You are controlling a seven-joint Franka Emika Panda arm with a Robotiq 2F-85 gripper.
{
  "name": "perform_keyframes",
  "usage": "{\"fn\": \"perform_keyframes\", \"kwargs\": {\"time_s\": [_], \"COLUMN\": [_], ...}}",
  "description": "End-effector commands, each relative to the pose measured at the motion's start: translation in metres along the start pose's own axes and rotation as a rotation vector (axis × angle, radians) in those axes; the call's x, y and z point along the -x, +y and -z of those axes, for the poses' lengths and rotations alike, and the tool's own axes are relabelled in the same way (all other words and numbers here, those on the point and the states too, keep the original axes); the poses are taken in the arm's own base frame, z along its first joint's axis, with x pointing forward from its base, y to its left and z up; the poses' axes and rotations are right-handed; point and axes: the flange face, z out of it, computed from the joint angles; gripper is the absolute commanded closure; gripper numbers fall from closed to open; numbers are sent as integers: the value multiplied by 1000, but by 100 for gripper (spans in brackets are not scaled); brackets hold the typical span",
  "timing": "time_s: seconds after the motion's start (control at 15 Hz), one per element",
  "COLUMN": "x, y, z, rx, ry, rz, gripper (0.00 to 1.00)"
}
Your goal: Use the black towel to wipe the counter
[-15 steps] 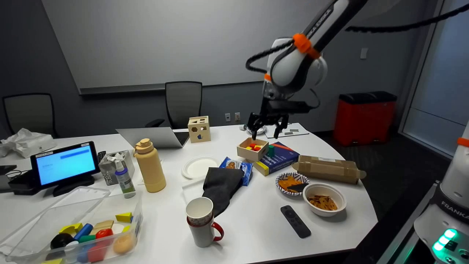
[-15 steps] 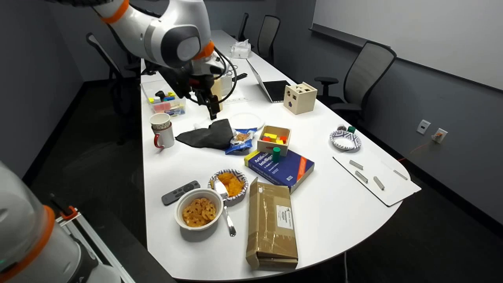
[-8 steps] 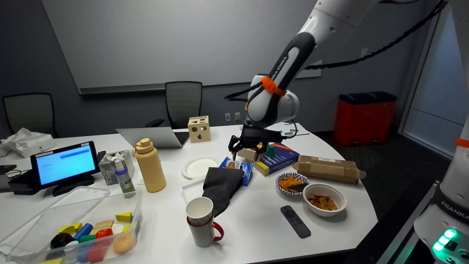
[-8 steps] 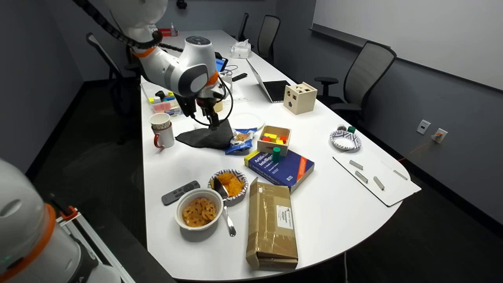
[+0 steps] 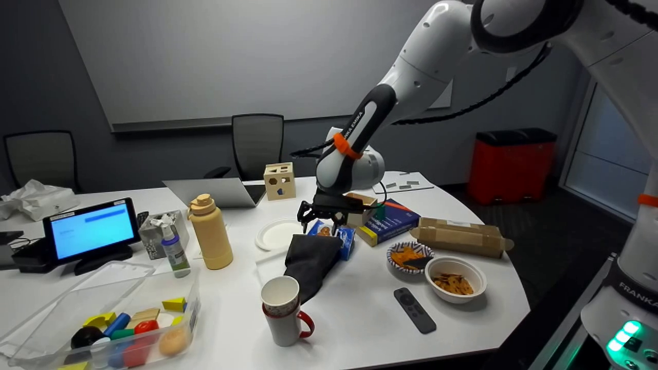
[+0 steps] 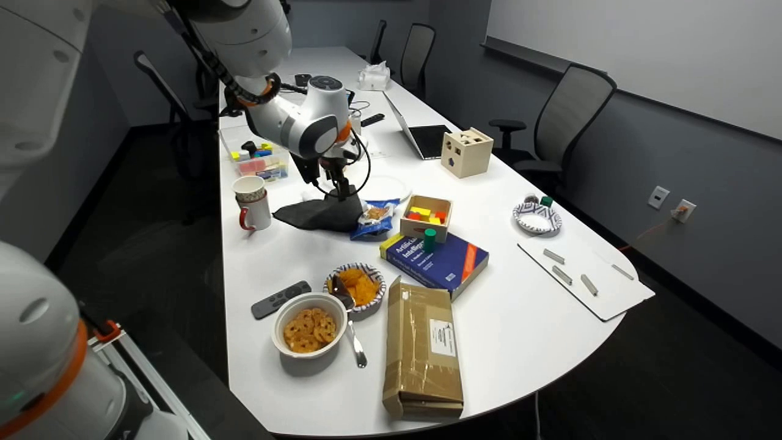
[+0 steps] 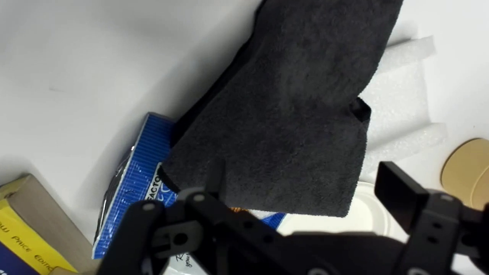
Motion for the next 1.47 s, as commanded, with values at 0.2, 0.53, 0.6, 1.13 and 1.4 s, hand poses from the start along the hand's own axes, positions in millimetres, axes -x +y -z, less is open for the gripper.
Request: {"fn": "perform_keyframes", "kwargs": {"time_s": [0.2,0.53,0.6,1.13,1.4], "x": [-6,2,3,10,7], "y": [-2,4,5,8,13], "z": [-49,-75,-78,-88,-81], "rx": [51,96,103,128,132], "ry": [-58,-73,-75,-66,-53], "rz": [-23,-18,-15,-3,-16], "gripper": [0,0,0,63,92]}}
